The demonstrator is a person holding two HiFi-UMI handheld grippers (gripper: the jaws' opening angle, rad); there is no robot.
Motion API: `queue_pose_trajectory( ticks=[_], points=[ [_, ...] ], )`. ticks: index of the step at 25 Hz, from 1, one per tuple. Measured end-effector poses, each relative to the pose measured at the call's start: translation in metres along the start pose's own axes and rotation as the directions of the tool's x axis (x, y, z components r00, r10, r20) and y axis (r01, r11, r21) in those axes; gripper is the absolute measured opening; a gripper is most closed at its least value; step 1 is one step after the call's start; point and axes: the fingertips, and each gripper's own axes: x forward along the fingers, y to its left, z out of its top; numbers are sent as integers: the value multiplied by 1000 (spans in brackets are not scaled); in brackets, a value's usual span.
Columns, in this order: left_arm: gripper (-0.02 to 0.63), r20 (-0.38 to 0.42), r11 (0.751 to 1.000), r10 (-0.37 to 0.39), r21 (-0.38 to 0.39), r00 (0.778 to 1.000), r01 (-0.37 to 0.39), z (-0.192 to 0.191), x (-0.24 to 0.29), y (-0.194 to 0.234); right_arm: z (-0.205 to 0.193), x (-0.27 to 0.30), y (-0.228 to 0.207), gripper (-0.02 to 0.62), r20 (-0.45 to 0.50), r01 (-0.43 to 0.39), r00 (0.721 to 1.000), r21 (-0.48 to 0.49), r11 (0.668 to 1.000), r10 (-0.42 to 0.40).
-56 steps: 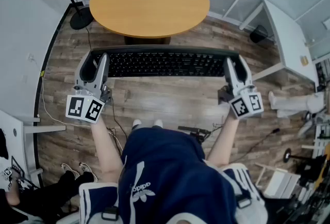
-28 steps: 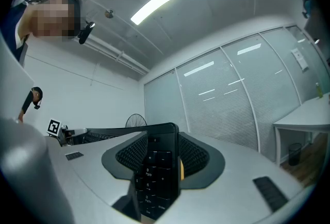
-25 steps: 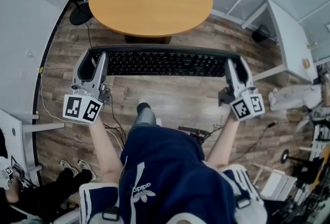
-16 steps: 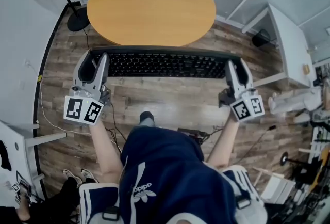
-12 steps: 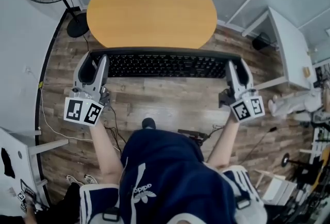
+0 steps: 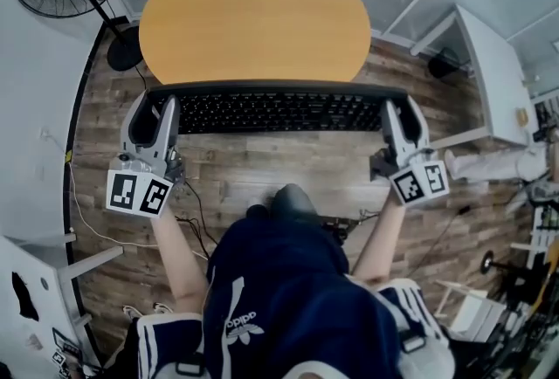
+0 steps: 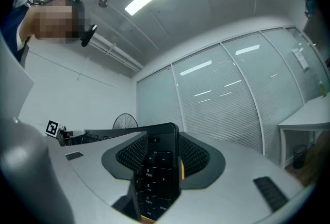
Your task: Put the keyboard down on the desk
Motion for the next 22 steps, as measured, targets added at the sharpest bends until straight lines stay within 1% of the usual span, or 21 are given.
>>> queue_pose_trajectory(
  ticks=[5, 9, 12, 15, 20, 22],
  points=[
    [195, 9, 1000, 18, -2, 1000, -18, -3, 1, -1, -2, 4, -6, 179, 3, -8, 1000, -7, 1000, 8],
    [195, 21, 999, 33, 13, 999, -33, -5, 6, 4, -5, 19, -9, 179, 17, -30, 999, -1, 1000, 30],
    [195, 11, 999, 37, 10, 999, -38, -7, 13, 9, -11, 26, -15, 179, 10, -29, 1000, 10, 1000, 29],
    [195, 15, 1000, 30, 2, 999, -30, -3, 7, 5, -7, 15, -11, 179, 8, -22, 1000, 7, 1000, 22],
    [195, 50, 1000, 8, 2, 999, -9, 7, -29, -18, 13, -27, 13, 179, 24, -22, 999, -29, 999, 23],
    [195, 60, 1000, 11, 2, 998, -11, 7, -31, -25, 16, -32, 10, 179, 26, -27, 999, -39, 999, 28]
  ],
)
